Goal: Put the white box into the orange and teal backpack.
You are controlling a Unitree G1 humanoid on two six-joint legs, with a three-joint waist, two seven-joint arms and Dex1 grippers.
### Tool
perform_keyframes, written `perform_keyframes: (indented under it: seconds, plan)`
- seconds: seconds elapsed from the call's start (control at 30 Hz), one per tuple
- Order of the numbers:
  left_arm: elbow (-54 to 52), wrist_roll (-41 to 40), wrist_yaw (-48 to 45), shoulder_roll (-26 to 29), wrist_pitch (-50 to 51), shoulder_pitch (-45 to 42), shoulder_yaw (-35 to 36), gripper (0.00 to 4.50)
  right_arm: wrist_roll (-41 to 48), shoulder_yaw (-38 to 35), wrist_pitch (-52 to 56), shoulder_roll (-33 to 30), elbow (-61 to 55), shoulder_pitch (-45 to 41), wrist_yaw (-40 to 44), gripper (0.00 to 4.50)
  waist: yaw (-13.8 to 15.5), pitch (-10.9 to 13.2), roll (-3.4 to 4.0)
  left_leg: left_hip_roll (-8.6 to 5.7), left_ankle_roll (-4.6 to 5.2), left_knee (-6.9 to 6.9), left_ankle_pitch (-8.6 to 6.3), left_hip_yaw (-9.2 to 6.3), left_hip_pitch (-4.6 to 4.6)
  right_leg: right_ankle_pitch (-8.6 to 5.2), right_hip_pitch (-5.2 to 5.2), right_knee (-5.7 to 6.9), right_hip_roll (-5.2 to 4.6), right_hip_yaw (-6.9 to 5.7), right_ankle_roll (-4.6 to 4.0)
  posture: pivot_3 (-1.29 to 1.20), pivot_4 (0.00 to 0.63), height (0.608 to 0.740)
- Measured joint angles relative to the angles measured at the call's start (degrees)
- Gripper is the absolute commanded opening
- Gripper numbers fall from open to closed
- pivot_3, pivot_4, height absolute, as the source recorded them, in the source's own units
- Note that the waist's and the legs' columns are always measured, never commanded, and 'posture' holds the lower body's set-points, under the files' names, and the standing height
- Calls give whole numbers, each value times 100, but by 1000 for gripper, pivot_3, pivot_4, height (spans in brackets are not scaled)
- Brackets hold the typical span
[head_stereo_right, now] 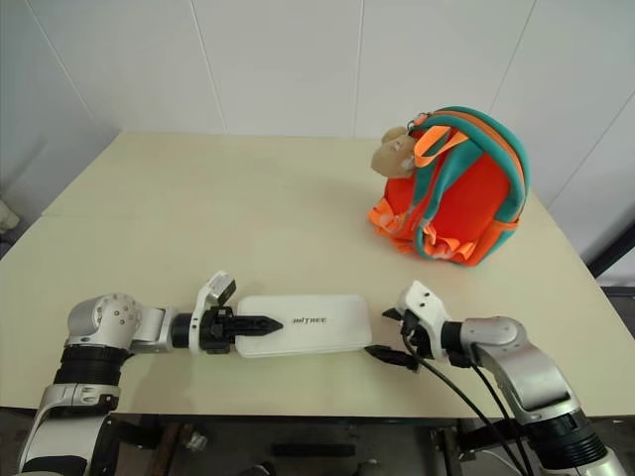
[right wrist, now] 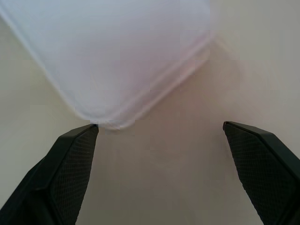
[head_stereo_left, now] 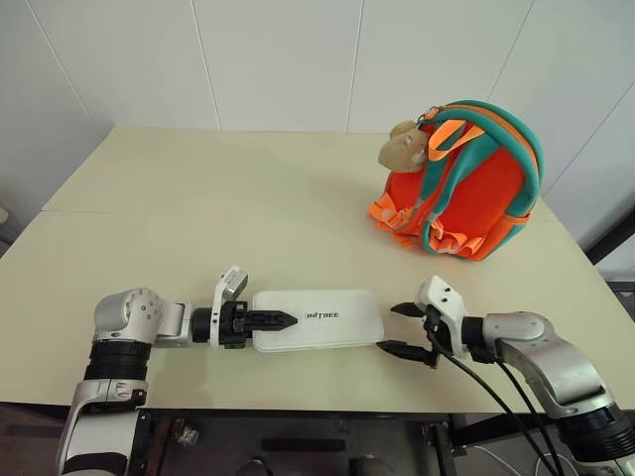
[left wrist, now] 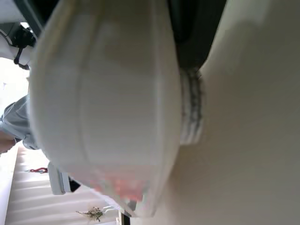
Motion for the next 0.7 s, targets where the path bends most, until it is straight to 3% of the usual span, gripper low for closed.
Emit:
perform_keyframes:
  seconds: [0.17, 0.33, 0.5, 0.7]
  plan:
    - [-131, -144, 255, -7, -48, 72, 551, 1207, 120, -849, 11, -57, 79, -71, -405, 4500, -14, 1, 1, 0, -1, 3, 1, 1, 1, 1, 0, 2, -1, 1, 0, 0, 150, 740]
    - [-152, -128, 149, 384, -729, 101, 820, 1207, 221, -1587, -9, 176, 946, -1452, -1252, 4500, -109, 1, 1, 1, -4, -2, 6, 1, 7, 9, 0, 1, -2, -1, -7, 0, 150, 740]
    - [-85, 18, 62, 591, -1128, 137, 664, 1207, 133, -1624, -84, 774, 2206, -2482, -1862, 4500, -142, 1, 2, 0, -4, -19, 6, 2, 0, 8, -6, -10, -3, 0, -7, 0, 150, 740]
    - [-415, -124, 44, 571, -1056, 396, 695, 1207, -39, -1336, -702, 1480, 3977, -3692, -1970, 4500, -190, 4, 7, 2, -12, -40, 11, 12, -6, 1, -25, -10, -5, 0, -12, 0, 150, 740]
